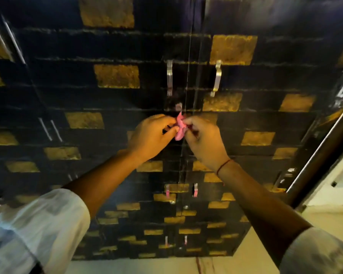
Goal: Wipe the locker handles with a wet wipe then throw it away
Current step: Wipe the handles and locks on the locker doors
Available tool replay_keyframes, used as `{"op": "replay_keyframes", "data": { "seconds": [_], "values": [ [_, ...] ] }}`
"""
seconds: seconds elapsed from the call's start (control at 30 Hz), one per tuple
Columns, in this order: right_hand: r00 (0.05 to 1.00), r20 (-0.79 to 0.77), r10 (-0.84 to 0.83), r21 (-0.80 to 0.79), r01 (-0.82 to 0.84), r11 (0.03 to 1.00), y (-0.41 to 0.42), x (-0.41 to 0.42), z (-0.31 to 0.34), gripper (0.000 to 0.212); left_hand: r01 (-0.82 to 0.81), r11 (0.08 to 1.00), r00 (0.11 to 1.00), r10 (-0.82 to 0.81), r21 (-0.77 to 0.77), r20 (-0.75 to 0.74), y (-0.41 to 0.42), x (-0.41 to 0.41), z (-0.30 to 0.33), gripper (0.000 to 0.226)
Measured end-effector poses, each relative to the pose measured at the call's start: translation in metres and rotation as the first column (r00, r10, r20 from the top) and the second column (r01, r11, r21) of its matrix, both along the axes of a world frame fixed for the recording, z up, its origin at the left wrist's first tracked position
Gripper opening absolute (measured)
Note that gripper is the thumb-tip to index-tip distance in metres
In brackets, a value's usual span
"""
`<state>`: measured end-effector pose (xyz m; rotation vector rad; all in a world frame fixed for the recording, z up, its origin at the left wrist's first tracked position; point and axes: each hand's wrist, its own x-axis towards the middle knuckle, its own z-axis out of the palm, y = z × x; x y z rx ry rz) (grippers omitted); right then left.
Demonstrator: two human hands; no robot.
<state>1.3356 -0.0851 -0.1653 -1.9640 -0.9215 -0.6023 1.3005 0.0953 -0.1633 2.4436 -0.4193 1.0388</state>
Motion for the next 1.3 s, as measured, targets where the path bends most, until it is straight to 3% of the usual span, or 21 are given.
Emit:
{"op": "replay_keyframes", "data": {
  "seconds": [0.13,0.27,0.37,0.43,0.53,0.63,0.73,0.87,1.03,1.2,1.3],
  "values": [
    [0.931,-0.292,0.219,0.226,-0.155,0.962,-0.005,-0.015,-0.058,0.013,0.024,0.967,0.988,-0.062,-0.254,-0.143,-0.013,-0.006,-0.057,0.005],
    [0.826,-0.437,0.356,0.445,-0.145,0.884,0.0,-0.022,-0.126,0.019,0.003,0.96,0.989,-0.044,-0.281,-0.143,-0.012,-0.015,-0.122,0.006],
    [0.911,-0.353,0.216,0.358,-0.082,0.93,0.01,-0.019,-0.19,0.011,0.068,0.981,0.985,-0.094,-0.18,-0.144,-0.004,-0.019,-0.181,0.004],
    [0.95,-0.298,0.089,0.336,0.017,0.942,0.015,-0.013,-0.235,0.008,0.023,0.997,1.0,-0.024,0.075,0.007,0.009,-0.015,-0.225,0.017],
    [0.975,-0.222,-0.016,0.355,0.096,0.93,0.022,-0.006,-0.284,0.009,-0.223,0.913,0.969,0.169,0.34,0.182,0.025,-0.007,-0.285,0.056],
    [0.983,-0.175,-0.054,0.331,0.11,0.937,0.032,0.006,-0.312,0.024,-0.361,0.827,0.932,0.302,0.431,0.201,0.037,0.004,-0.326,0.09],
    [0.992,-0.09,-0.092,0.32,0.117,0.94,0.051,0.018,-0.327,0.019,-0.422,0.745,0.907,0.344,0.517,0.243,0.048,0.018,-0.351,0.107],
    [0.991,-0.049,-0.123,0.387,0.133,0.913,0.07,0.028,-0.331,0.011,-0.494,0.656,0.869,0.363,0.57,0.335,0.057,0.033,-0.37,0.118],
    [0.996,-0.026,-0.091,0.354,0.094,0.931,0.064,0.022,-0.365,0.016,-0.529,0.629,0.845,0.328,0.569,0.423,0.069,0.042,-0.38,0.121],
    [0.998,0.014,-0.061,0.48,0.047,0.876,0.069,0.027,-0.342,0.008,-0.558,0.587,0.825,0.317,0.586,0.468,0.077,0.049,-0.382,0.121],
    [0.999,0.035,-0.039,0.398,0.022,0.917,0.067,0.025,-0.355,0.008,-0.575,0.582,0.81,0.31,0.575,0.497,0.078,0.054,-0.384,0.122]
  ]
}}
